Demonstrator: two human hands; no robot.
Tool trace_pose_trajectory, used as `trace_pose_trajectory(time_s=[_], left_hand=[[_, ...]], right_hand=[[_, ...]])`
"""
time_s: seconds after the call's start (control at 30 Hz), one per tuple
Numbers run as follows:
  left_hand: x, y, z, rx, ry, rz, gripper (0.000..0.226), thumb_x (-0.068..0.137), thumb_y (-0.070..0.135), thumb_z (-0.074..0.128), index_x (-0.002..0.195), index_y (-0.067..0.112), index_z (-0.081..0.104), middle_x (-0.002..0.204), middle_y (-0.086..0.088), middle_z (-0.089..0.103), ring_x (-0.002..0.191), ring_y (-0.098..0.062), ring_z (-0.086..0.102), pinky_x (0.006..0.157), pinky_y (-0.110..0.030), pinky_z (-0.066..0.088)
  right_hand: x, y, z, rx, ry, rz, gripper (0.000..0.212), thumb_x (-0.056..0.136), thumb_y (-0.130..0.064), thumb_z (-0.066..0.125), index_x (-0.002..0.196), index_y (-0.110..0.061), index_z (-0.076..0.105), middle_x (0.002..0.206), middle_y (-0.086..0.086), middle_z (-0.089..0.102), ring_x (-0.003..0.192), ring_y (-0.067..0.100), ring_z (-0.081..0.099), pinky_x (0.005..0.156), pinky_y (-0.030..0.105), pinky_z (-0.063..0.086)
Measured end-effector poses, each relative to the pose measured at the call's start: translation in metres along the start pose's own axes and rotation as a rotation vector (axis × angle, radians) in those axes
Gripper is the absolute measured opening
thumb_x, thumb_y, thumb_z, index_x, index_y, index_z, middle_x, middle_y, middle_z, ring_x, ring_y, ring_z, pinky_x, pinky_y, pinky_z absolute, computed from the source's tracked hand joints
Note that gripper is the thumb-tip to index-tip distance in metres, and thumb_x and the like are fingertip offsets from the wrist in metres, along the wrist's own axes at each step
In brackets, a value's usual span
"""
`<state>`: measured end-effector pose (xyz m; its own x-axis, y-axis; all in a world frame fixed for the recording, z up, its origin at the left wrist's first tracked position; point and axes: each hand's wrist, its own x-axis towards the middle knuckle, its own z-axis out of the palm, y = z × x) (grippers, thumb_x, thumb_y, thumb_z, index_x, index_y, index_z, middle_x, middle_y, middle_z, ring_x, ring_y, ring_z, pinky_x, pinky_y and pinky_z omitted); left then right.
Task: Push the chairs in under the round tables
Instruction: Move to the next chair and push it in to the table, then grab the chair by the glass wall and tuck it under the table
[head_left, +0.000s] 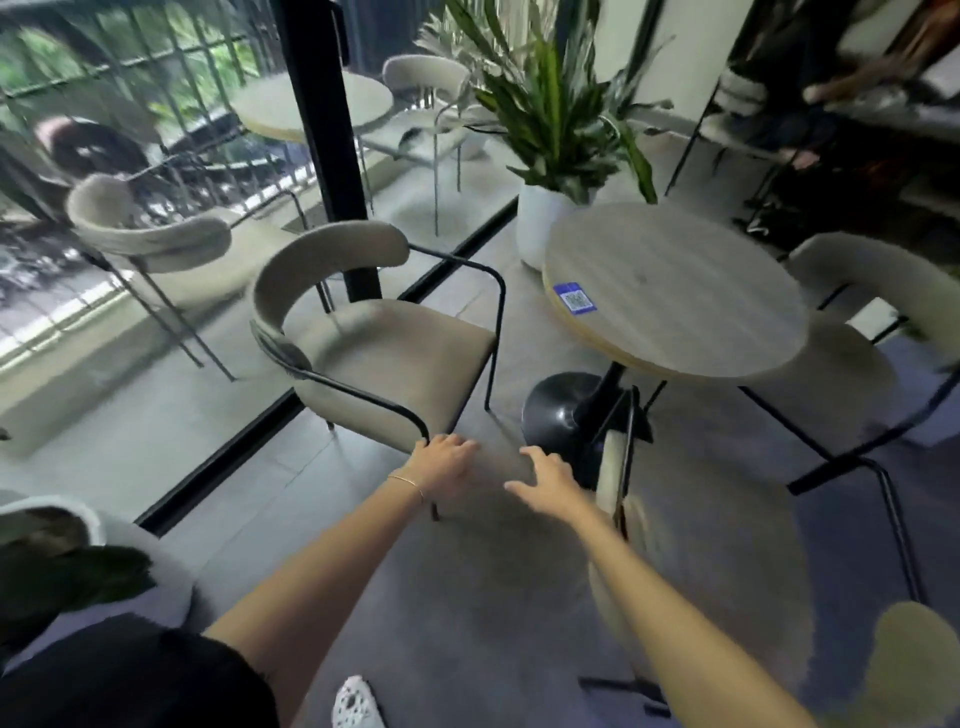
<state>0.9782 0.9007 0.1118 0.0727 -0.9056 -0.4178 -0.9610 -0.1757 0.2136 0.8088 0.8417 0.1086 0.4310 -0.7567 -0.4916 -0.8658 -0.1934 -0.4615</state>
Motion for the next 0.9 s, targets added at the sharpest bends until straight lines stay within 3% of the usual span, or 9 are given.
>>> trace_pose_trajectory(time_s=[0.33,0.9], left_hand=[[-0.011,-0.213,-0.072,0.006,0.07,-0.131,0.053,0.095,0.033,0.045,0.145,0.02,0.034,0.148,-0.007,0.041,0.135,-0.029,0.04,0.106,-0.045,0.036],[0.149,-0.403,-0.165,0.014,0.034,-0.126,0.055,0.094,0.034,0.047,0.146,0.021,0.034,0.146,-0.009,0.043,0.132,-0.032,0.042,0.109,-0.045,0.036]], right_hand=[[0.073,-0.183,0.06,-0.056,0.027,-0.038,0.062,0.089,-0.039,0.056,0.143,-0.017,0.032,0.142,0.017,0.039,0.135,0.034,0.031,0.109,0.041,0.03],[0.265,-0.367,0.086,0.058,0.034,-0.088,0.061,0.089,-0.034,0.056,0.143,-0.014,0.033,0.14,0.016,0.04,0.133,0.033,0.031,0.106,0.043,0.033]])
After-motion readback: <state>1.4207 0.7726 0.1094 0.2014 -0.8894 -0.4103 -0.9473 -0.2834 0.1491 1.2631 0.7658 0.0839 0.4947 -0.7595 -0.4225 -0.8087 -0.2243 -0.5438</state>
